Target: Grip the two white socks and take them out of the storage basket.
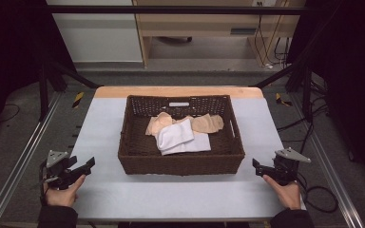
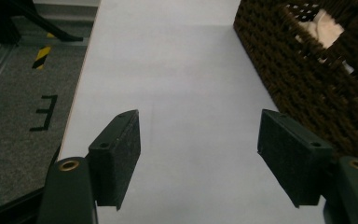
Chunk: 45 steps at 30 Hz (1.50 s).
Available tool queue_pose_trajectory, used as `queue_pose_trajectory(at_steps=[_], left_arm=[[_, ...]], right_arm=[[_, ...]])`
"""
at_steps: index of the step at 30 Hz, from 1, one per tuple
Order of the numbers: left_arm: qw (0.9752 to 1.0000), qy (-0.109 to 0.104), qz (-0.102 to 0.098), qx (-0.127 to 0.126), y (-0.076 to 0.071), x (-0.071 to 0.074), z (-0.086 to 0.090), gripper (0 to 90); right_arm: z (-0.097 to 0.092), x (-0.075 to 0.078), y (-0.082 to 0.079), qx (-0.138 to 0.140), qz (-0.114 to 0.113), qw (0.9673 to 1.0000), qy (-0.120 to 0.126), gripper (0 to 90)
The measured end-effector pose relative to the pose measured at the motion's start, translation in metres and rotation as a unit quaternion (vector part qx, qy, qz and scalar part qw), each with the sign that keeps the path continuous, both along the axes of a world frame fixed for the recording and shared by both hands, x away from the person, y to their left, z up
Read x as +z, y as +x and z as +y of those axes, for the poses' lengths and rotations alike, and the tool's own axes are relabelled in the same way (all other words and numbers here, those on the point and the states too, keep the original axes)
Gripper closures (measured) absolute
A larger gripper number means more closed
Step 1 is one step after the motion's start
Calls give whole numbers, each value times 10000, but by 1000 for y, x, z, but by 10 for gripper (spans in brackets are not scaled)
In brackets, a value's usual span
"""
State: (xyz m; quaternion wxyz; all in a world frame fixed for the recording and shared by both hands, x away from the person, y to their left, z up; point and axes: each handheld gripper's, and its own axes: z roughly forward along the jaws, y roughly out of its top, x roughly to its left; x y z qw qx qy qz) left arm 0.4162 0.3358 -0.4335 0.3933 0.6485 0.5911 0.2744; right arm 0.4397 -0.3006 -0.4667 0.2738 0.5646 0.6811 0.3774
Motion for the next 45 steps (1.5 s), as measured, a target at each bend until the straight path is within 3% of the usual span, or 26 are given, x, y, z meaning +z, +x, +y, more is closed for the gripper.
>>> queue_pose_trajectory(at_steps=[5, 10, 15, 23, 32, 45], left_arm=[[9998, -79, -183, -17, -3, 11, -6, 319], [9986, -288, -445, -63, -7, 27, -12, 330], [9979, -282, -575, -45, -10, 38, -19, 343], [9971, -246, -675, -231, -8, 52, -33, 353], [9948, -152, -853, -541, 4, 68, -58, 350], [9915, -256, -1057, -712, 25, 90, -84, 334]], right_arm=[[1, 1, 0, -3, -33, 10000, -42, 61], [2, 1, 0, 10, -49, 10000, -73, 60], [3, 1, 0, 61, 17, 10000, -61, 62], [3, 1, 1, 77, 41, 9999, -119, 64], [3, 1, 2, 52, 21, 9999, -162, 63], [3, 2, 1, 11, 14, 9999, -111, 66]])
